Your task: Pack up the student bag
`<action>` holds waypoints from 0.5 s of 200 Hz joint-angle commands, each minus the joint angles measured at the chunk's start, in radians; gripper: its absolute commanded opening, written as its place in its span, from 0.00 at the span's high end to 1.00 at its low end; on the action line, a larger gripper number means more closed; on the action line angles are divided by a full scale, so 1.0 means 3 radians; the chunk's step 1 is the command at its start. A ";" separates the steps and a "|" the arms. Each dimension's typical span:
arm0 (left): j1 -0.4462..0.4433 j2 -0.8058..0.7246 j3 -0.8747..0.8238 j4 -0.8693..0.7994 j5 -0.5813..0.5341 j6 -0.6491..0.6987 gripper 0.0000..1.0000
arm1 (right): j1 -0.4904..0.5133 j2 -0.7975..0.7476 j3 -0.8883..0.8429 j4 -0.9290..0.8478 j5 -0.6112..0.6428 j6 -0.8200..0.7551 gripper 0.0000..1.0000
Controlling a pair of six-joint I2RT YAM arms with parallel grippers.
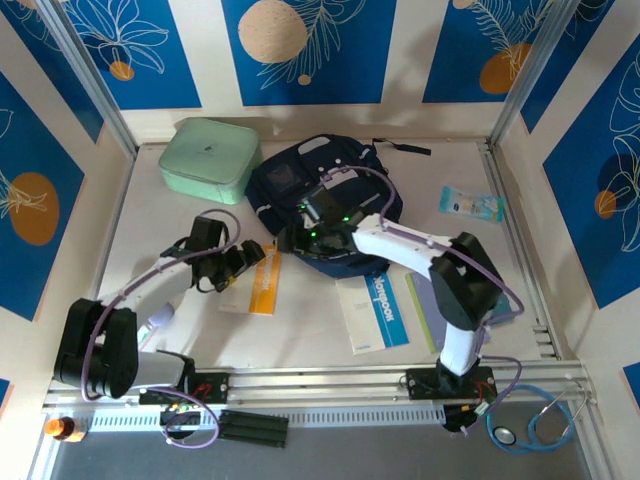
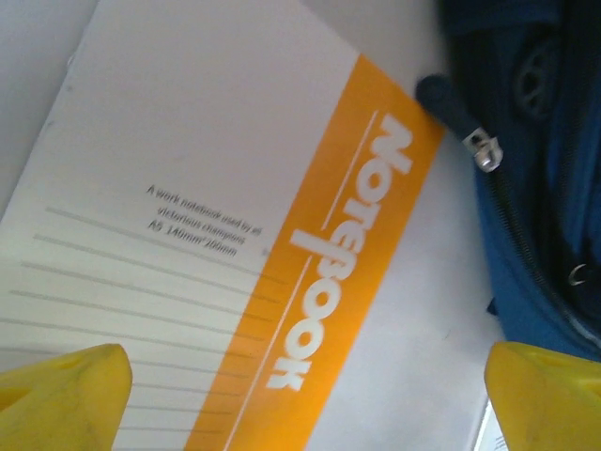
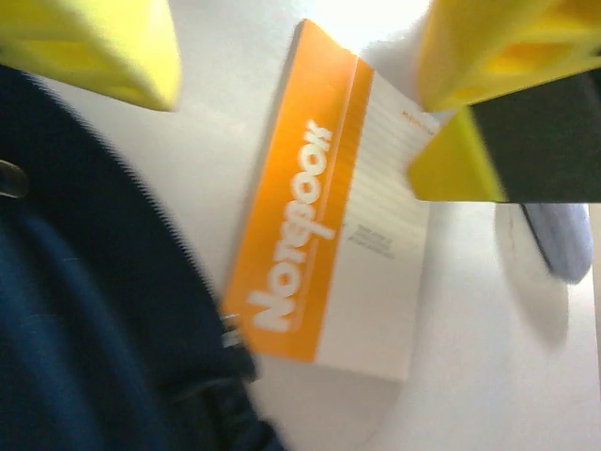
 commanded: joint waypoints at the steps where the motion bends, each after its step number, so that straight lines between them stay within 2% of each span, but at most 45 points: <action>1: 0.0011 -0.0048 -0.0142 -0.0229 0.0015 0.0199 0.08 | 0.0080 0.0315 0.0310 -0.0105 -0.0162 -0.0084 0.45; 15: 0.0008 -0.0077 -0.0190 -0.0278 -0.0043 0.0185 0.11 | 0.0103 0.0536 0.0513 -0.0179 -0.0189 -0.0100 0.51; 54: -0.0022 -0.0138 -0.0428 -0.0233 0.0078 0.0041 0.15 | 0.0171 0.1062 0.1018 -0.0400 -0.0120 -0.0204 0.54; 73: -0.0059 -0.0203 -0.0535 -0.0250 0.0186 -0.0004 0.17 | 0.0234 0.1277 0.1208 -0.0480 0.0022 -0.0244 0.58; 100: -0.0101 -0.0275 -0.0583 -0.0353 0.0305 -0.0003 0.20 | 0.0293 0.1502 0.1430 -0.0608 0.0211 -0.0256 0.59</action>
